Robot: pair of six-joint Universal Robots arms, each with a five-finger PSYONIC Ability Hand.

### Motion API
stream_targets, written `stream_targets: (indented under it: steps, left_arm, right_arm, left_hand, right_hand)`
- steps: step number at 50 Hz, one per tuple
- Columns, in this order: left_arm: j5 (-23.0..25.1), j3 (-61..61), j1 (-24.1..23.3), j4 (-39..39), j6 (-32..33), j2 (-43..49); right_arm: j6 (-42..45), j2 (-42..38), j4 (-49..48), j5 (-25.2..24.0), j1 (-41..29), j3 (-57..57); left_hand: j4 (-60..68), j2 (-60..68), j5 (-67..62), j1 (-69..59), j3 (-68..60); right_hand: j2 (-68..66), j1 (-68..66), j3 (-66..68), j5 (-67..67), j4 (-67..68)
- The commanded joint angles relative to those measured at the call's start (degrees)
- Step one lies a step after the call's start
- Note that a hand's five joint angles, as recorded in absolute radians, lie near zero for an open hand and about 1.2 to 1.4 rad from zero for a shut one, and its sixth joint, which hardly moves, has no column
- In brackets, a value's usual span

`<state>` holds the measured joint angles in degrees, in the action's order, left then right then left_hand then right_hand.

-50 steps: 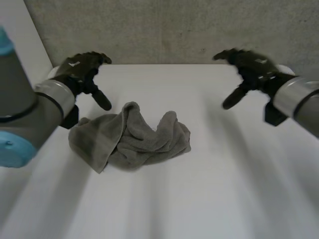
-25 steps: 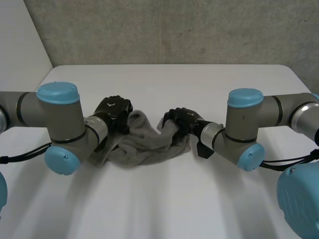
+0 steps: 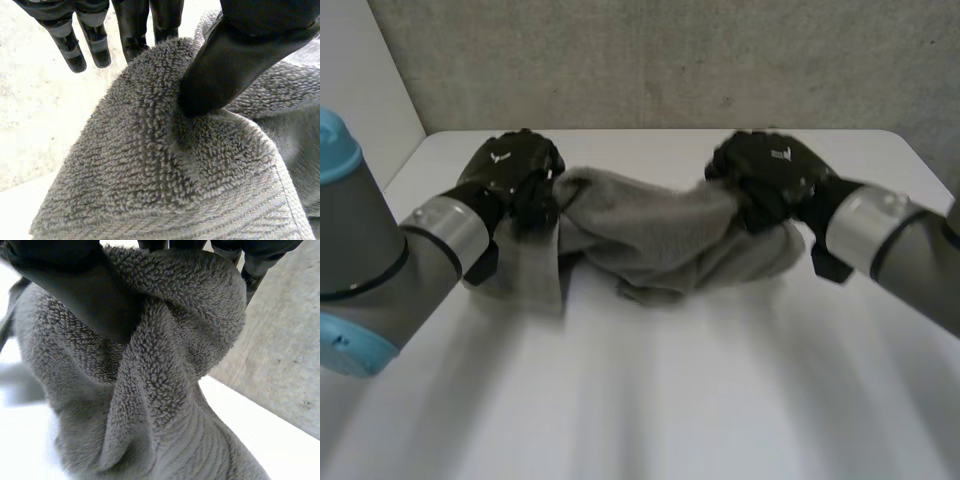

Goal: Fold the towel.

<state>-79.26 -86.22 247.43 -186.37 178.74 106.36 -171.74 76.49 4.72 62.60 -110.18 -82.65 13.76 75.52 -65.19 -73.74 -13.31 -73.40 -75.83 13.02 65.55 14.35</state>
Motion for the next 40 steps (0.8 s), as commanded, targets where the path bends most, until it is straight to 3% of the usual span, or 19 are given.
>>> stream_targets:
  steps: [1, 2, 3, 4, 5, 7, 8, 9, 20, 40]
  left_arm:
    - [-0.5, -6.1, 2.5, -3.9, 10.4, 2.4]
    - [-0.5, -6.2, 2.5, -3.9, 10.4, 2.4]
    - [-0.5, -6.8, 3.6, -3.6, 13.7, 3.2]
    - [-0.5, -6.8, 3.6, -3.6, 13.7, 3.2]
    - [-0.4, -7.1, 4.0, -3.3, 15.8, 3.7]
    - [-0.5, -7.6, 3.6, -2.9, 17.5, 3.8]
    - [-0.4, -8.3, 3.3, -2.6, 17.9, 3.8]
    - [-0.5, -8.9, 3.1, -2.3, 17.6, 3.4]
    - [-0.6, -13.8, -1.6, -1.7, 16.4, 2.3]
    - [-0.7, -21.2, -2.4, -2.0, 15.4, -0.5]
  right_arm:
    - [15.8, 2.4, -0.3, 1.5, -0.2, -13.4]
    - [15.8, 2.4, -0.3, 1.5, -0.2, -13.4]
    - [16.4, 2.3, -0.3, 1.9, -0.5, -14.8]
    - [16.4, 1.4, -0.3, 2.4, -0.6, -15.8]
    - [16.4, 1.4, -0.3, 2.4, -0.7, -15.8]
    - [16.3, -0.5, -0.6, 3.0, -0.8, -16.4]
    - [16.3, -0.5, -0.6, 3.0, -0.8, -16.4]
    - [16.3, -0.6, -0.7, 3.3, -0.7, -16.5]
    - [13.5, -0.8, -0.2, 5.5, 0.4, -16.8]
    - [13.5, -3.3, -0.2, 5.8, 3.7, -15.7]
  left_hand:
    - [-3.8, -2.5, 2.2, 0.7, 3.3]
    - [-3.8, -2.6, 2.2, 0.8, 3.3]
    - [-3.8, -14.9, 14.6, 13.1, 3.3]
    - [-3.8, -15.0, 14.7, 13.2, 3.3]
    - [-3.8, -28.7, 28.3, 26.9, 3.3]
    - [-3.8, -36.0, 35.7, 34.3, 3.3]
    - [-3.8, -40.0, 39.7, 38.3, 3.3]
    - [-3.8, -44.4, 44.1, 42.6, 3.3]
    - [-3.8, -48.1, 47.8, 46.4, 3.3]
    - [-3.8, -53.4, 53.0, 51.6, 3.3]
  right_hand:
    - [-6.6, -4.2, -3.0, 4.4, -4.4]
    - [-6.6, -4.2, -3.0, 4.4, -4.4]
    - [-6.6, -4.2, -3.0, 4.4, -4.4]
    - [-6.6, -4.2, -3.0, 4.4, -4.4]
    - [-6.6, -4.2, -3.0, 4.4, -4.4]
    - [32.1, 34.6, -3.0, -34.3, -4.4]
    - [32.4, 34.8, -3.0, -34.5, -4.4]
    - [44.5, 47.0, -3.0, -46.7, -4.4]
    - [49.5, 51.9, -3.0, -51.7, -4.4]
    - [49.5, 52.0, -3.0, -51.7, -4.4]
